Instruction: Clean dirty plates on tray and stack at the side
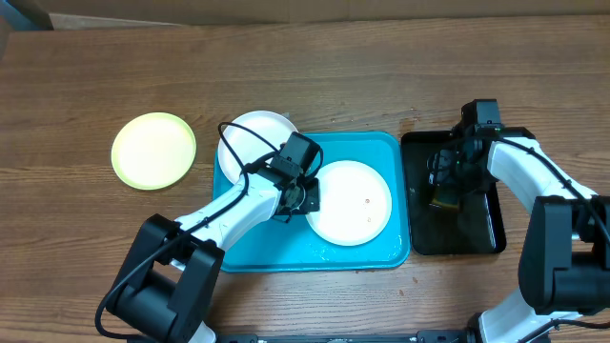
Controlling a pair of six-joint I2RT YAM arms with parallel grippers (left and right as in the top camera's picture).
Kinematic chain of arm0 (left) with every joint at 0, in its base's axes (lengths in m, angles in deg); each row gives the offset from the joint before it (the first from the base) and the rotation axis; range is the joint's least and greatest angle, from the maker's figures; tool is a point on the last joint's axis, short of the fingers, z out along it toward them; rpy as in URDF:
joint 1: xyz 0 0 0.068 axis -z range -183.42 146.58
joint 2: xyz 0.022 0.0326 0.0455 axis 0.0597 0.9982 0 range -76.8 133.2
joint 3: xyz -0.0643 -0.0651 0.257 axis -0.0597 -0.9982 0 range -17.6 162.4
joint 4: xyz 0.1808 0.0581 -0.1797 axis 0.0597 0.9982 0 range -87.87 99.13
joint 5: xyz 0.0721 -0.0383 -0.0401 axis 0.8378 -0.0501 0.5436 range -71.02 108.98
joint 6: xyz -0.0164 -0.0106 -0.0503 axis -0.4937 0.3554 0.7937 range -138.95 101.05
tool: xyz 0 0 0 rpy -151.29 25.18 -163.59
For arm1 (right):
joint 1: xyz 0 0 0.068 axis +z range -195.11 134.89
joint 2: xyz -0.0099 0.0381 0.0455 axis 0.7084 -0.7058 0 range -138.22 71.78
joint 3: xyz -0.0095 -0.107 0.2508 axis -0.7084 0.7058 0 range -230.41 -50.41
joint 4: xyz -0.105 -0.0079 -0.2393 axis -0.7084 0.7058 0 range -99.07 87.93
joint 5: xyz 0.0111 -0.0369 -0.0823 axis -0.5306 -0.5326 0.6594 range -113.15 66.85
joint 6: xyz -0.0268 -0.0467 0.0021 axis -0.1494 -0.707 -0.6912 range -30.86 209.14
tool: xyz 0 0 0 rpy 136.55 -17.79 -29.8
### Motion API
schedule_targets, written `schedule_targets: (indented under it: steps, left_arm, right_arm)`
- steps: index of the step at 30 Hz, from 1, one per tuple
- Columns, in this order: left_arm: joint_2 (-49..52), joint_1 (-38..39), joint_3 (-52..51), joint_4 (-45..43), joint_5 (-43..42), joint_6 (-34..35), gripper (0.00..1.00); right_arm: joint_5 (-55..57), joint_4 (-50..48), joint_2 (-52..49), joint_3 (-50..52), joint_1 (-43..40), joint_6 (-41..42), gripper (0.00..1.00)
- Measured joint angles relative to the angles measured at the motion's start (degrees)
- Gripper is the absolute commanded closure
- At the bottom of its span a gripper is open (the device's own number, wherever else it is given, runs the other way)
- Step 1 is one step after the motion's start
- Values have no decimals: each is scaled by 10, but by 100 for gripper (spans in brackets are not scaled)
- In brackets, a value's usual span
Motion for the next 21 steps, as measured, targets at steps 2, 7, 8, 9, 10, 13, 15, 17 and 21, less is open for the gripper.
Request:
schedule_targets:
  steps: [2, 7, 8, 9, 10, 13, 15, 17, 21]
  left_arm:
    - [0, -10, 0, 3, -1, 1, 96]
    - [0, -31, 0, 7, -7, 1, 94]
    - [0, -31, 0, 8, -7, 1, 93]
    - [0, -31, 0, 8, -7, 1, 93]
    - [0, -31, 0, 8, -7, 1, 93]
    - [0, -31, 0, 10, -7, 1, 92]
    - [0, -31, 0, 10, -7, 1, 91]
    - [0, -31, 0, 11, -7, 1, 90]
    - [0, -31, 0, 12, -7, 1, 89]
  right_arm:
    - [-2, 3, 0, -4, 0, 2, 44]
    - [-4, 10, 0, -11, 0, 11, 51]
    - [-4, 13, 0, -12, 0, 17, 52]
    - [-3, 17, 0, -12, 1, 22, 53]
    - [-2, 20, 0, -12, 1, 25, 54]
    - [9, 25, 0, -12, 5, 34, 55]
    - [13, 25, 0, -12, 10, 37, 55]
    - [16, 26, 0, -12, 16, 37, 56]
    - [23, 29, 0, -12, 32, 39, 56]
